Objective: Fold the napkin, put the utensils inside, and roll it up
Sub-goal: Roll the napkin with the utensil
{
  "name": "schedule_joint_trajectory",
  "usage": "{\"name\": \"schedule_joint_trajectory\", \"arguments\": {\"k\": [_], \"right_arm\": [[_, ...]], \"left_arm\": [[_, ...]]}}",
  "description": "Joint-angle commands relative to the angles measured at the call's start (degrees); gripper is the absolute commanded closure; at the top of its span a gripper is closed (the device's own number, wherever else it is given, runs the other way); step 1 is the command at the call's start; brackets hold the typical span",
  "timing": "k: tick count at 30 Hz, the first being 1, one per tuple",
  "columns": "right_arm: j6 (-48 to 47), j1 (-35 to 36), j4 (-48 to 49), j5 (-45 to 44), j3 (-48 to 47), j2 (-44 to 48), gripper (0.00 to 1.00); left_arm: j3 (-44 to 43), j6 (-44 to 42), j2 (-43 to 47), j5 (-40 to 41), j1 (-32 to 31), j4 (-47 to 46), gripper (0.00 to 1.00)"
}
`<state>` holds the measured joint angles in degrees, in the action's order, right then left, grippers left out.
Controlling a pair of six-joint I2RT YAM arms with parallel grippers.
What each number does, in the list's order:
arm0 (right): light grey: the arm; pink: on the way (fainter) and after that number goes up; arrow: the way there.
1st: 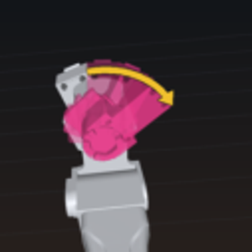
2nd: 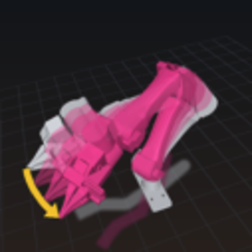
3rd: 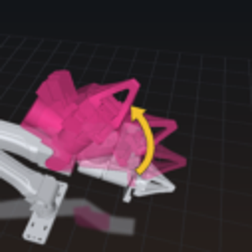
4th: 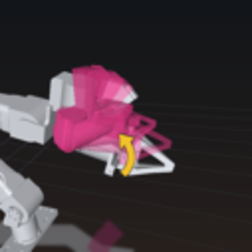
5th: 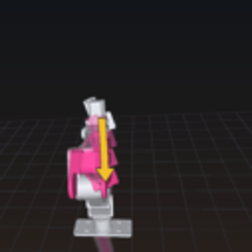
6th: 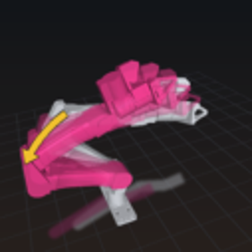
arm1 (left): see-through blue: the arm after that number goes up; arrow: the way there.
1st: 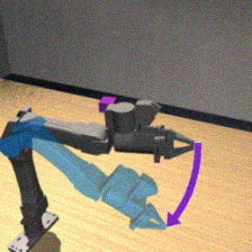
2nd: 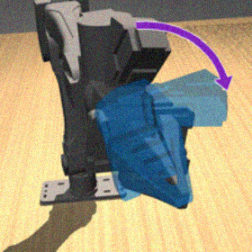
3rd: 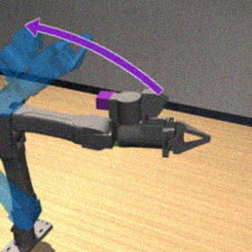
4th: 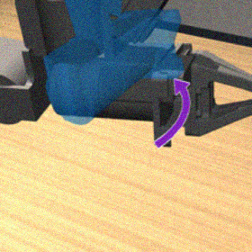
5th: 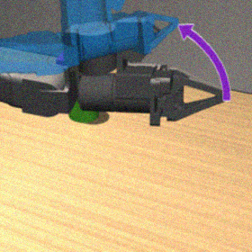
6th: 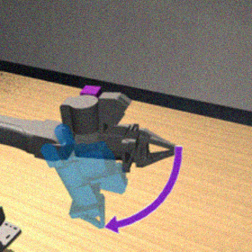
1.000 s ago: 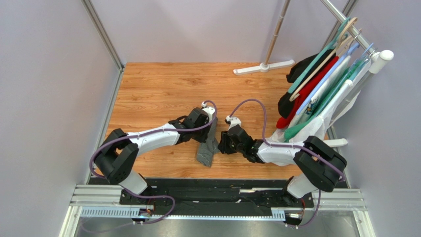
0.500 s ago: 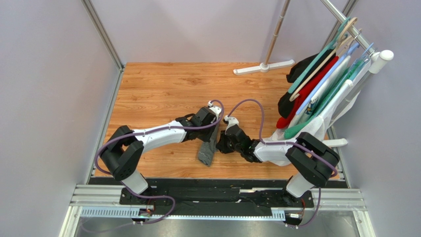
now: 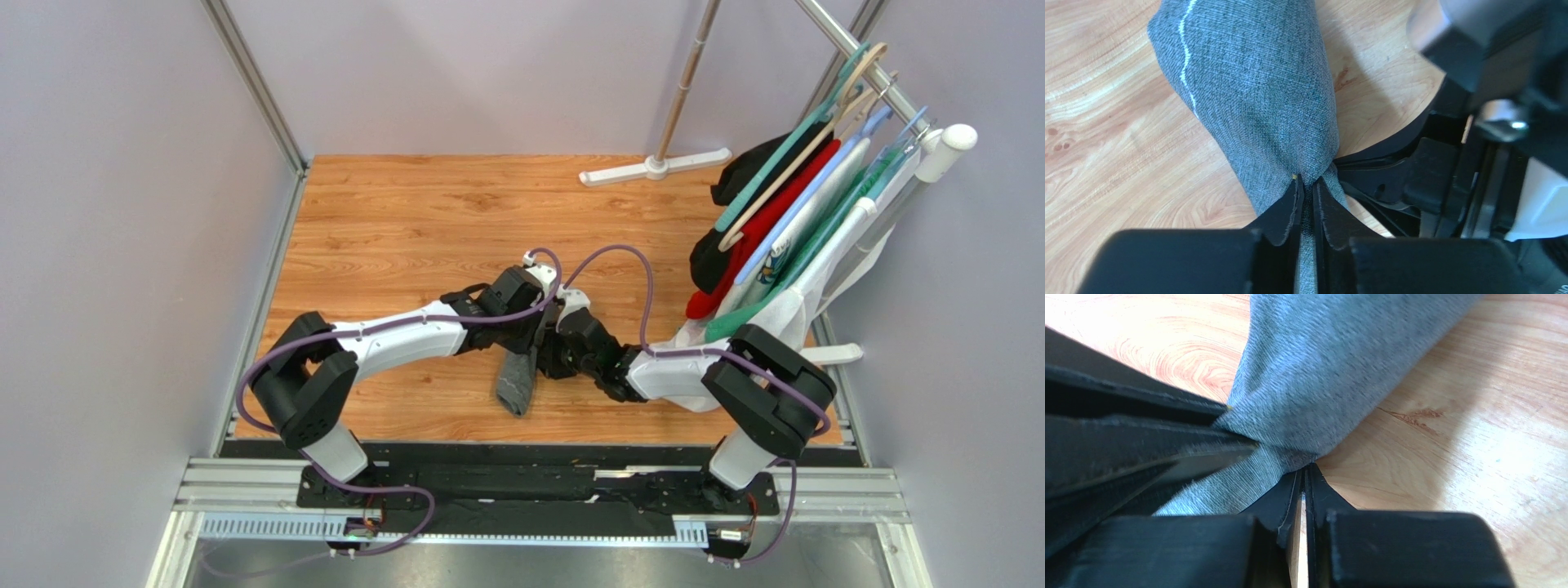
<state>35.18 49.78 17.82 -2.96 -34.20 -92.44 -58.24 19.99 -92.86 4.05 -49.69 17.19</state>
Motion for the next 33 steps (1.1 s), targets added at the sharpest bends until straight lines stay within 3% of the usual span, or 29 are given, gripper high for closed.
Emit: {"name": "schedule_joint_trajectory", "arguments": {"k": [1, 3, 14, 26, 32, 33], "right_arm": [[-0.02, -0.03, -3.85, -0.55, -0.17, -2.74, 0.95], [-0.02, -0.03, -4.20, -0.47, -0.17, -2.57, 0.95], [-0.11, -0.03, -7.01, -1.70, -0.52, -2.04, 1.00], [-0.37, -0.03, -8.60, -1.79, -1.49, -3.09, 1.00], [-1.60, -0.03, -10.60, -0.12, -3.94, -0.38, 1.00], [-1.87, -0.03, -11.49, 0.15, -5.17, 0.50, 0.95]], "left_arm": [[0.32, 1.90, 1.19, -0.90, -0.49, -4.09, 0.93], [0.14, 0.76, 0.84, 2.34, -0.41, -2.96, 1.00], [5.67, -0.30, 5.49, 6.40, 2.84, -4.10, 1.00], [11.91, -0.04, 11.65, 10.09, 4.25, -3.65, 1.00], [13.06, 0.75, 10.60, 7.55, 4.25, -6.03, 1.00], [13.06, 0.93, 10.25, 7.63, 4.25, -6.20, 1.00]]}}
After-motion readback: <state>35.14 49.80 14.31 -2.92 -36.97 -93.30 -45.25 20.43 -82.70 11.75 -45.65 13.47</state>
